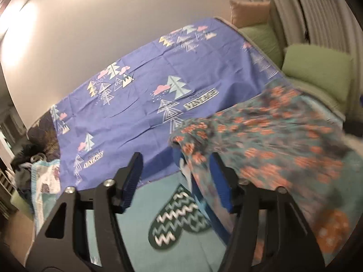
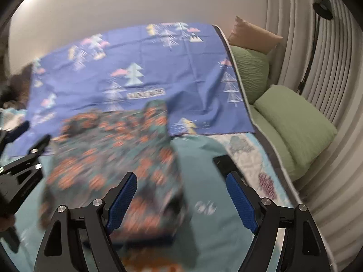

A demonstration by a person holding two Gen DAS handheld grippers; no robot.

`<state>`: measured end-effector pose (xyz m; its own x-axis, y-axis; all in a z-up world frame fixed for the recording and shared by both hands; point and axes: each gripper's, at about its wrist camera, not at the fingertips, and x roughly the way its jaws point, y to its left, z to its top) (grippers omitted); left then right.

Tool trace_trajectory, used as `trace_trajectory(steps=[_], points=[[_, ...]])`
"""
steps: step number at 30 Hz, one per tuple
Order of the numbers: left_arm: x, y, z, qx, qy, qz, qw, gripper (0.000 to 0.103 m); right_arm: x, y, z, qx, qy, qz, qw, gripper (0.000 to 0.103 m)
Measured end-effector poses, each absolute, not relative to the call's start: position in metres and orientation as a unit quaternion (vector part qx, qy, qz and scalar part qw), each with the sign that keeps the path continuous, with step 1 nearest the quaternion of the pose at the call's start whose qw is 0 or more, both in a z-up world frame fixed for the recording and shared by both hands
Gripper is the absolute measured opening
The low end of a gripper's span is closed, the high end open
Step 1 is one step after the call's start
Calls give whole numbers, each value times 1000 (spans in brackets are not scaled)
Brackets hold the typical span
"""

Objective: Fold small clothes

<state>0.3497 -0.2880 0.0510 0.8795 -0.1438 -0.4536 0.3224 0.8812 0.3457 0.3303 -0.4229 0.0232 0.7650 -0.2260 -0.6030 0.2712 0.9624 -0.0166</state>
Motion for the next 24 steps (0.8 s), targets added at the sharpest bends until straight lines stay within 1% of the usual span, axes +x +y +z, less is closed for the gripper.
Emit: trace_trajectory(steps=[3, 7, 9, 15, 19, 24], points=[[304, -272, 67, 195, 197, -137, 951, 70, 278, -405, 29, 46, 297, -114, 947, 82], [243, -251, 82, 166, 193, -160, 954, 81, 216, -382, 32, 54, 280, -108, 952, 83], [216, -241, 84, 160, 193, -171, 953, 83, 189, -373, 31, 59, 275, -106, 954, 83], [138, -215, 87, 147, 193, -188, 952, 84, 119, -348, 30, 88, 253, -107, 957, 84], [101, -196, 92, 131, 195, -190, 953, 84, 88, -331, 29, 114, 259, -96, 954, 84], [65, -173, 90, 115, 203, -187, 954, 84, 52, -314, 30, 107, 249, -111, 956, 84]])
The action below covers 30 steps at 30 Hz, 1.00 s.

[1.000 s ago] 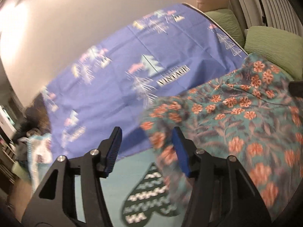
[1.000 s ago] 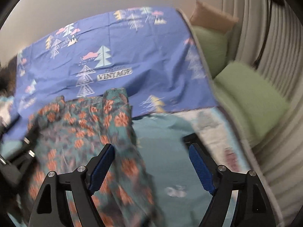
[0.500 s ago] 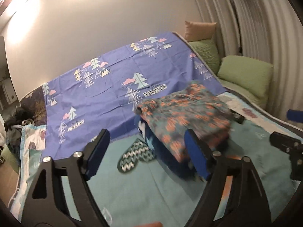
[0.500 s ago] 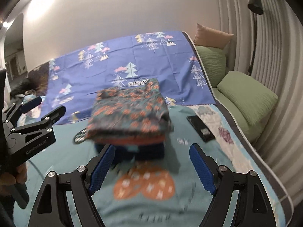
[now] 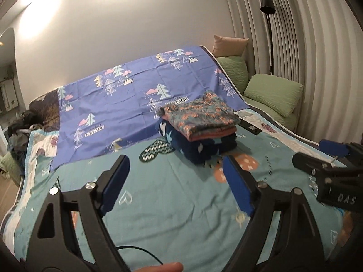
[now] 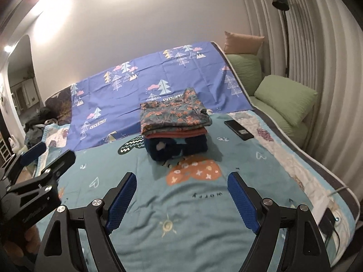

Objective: Fold small clothes

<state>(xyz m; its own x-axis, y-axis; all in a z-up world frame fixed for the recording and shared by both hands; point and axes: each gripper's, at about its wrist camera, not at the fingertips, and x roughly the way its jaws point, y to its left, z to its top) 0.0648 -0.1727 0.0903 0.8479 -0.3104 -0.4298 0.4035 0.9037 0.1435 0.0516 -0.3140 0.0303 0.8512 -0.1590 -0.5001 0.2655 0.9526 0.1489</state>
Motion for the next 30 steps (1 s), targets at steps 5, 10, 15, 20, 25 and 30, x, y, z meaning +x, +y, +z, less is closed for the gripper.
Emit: trace_trajectory(steps=[5, 10, 15, 20, 25, 30], points=[[39, -151, 88, 99, 204, -170, 959, 84, 30, -302, 31, 107, 246, -115, 957, 84], [19, -140, 82, 100, 208, -168, 958, 84, 14, -289, 30, 98, 244, -115, 958, 84], [6, -137, 81, 105, 203, -163, 960, 84, 1, -281, 26, 98, 244, -110, 958, 84], [-4, -137, 78, 107, 208, -169, 957, 84, -6, -279, 23, 97, 249, -115, 957, 84], [-9, -137, 77, 106, 212, -174, 956, 84, -11, -276, 22, 93, 248, -117, 957, 84], [-11, -137, 77, 105, 214, -175, 955, 84, -12, -273, 20, 90, 251, -115, 957, 84]])
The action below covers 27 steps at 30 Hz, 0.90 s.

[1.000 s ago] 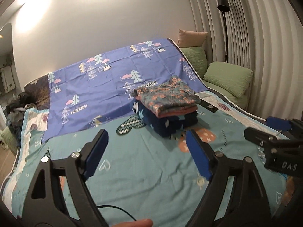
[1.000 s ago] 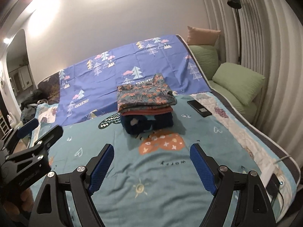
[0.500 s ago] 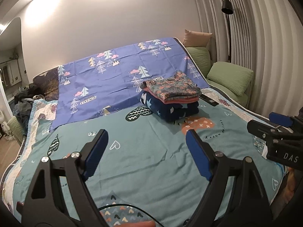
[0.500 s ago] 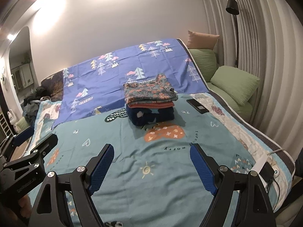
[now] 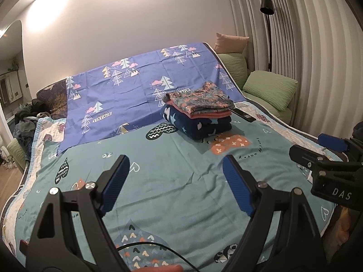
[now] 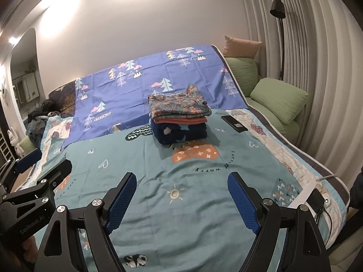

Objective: Fold small clothes

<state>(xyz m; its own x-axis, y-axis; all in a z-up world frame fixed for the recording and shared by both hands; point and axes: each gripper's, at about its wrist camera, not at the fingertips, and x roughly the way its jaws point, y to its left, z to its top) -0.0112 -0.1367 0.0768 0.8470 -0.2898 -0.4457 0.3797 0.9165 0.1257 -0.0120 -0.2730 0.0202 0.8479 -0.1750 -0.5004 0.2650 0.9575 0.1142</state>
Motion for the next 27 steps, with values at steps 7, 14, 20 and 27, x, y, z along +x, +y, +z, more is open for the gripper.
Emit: trace_trajectory(steps=[7, 14, 20, 27], points=[[-14, -141, 71, 110, 237, -180, 948, 84, -15, -274, 15, 90, 263, -122, 953, 84], [-8, -147, 57, 113, 278, -188, 935, 84, -14, -280, 6, 96, 278, -126, 947, 84], [-4, -148, 55, 107, 286, -185, 934, 84, -12, -280, 4, 93, 277, -122, 948, 84], [-2, -148, 54, 100, 292, -189, 932, 84, -9, -280, 1, 94, 283, -118, 947, 84]])
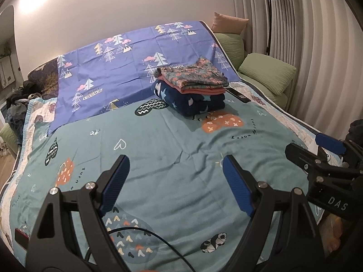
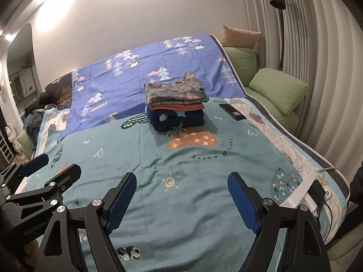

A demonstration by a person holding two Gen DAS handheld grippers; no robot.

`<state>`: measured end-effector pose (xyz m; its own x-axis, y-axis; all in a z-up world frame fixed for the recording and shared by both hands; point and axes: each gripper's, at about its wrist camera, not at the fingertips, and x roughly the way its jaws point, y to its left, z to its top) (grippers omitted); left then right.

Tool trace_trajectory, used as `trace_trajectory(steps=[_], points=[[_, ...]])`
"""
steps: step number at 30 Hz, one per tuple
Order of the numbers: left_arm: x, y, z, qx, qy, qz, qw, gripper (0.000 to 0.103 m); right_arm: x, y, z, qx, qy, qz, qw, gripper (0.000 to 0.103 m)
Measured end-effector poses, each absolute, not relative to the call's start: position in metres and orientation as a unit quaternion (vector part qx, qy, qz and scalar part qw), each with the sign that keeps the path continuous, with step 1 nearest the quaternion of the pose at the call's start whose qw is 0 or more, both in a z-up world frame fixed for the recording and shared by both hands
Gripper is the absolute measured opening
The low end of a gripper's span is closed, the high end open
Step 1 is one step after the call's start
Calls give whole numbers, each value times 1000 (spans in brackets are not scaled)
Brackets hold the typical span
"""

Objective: Fold small clothes

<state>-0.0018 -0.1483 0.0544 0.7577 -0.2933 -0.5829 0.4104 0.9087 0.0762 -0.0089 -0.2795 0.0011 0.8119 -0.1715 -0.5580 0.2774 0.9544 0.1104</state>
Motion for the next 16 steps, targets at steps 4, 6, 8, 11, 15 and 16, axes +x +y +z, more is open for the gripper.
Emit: trace_trajectory(steps=[4, 6, 8, 11, 15, 16], points=[[1, -148, 52, 96, 304, -190, 929, 84, -8, -279, 0, 93, 284, -119, 947, 84], [2, -149, 51, 97, 306, -188, 928, 84, -8, -279, 0, 93, 285, -119, 947, 84], [3, -149, 51, 97, 308, -188, 928, 84, -7, -280, -2, 93, 287, -118, 946, 84], [4, -150, 51, 96, 309, -188, 927, 84, -6, -279, -3, 92, 288, -117, 946, 84], [4, -149, 51, 96, 310, -189, 927, 84, -5, -278, -4, 91, 289, -117, 946, 84], [4, -149, 51, 95, 310, -189, 927, 84, -5, -277, -5, 91, 289, -117, 946, 84]])
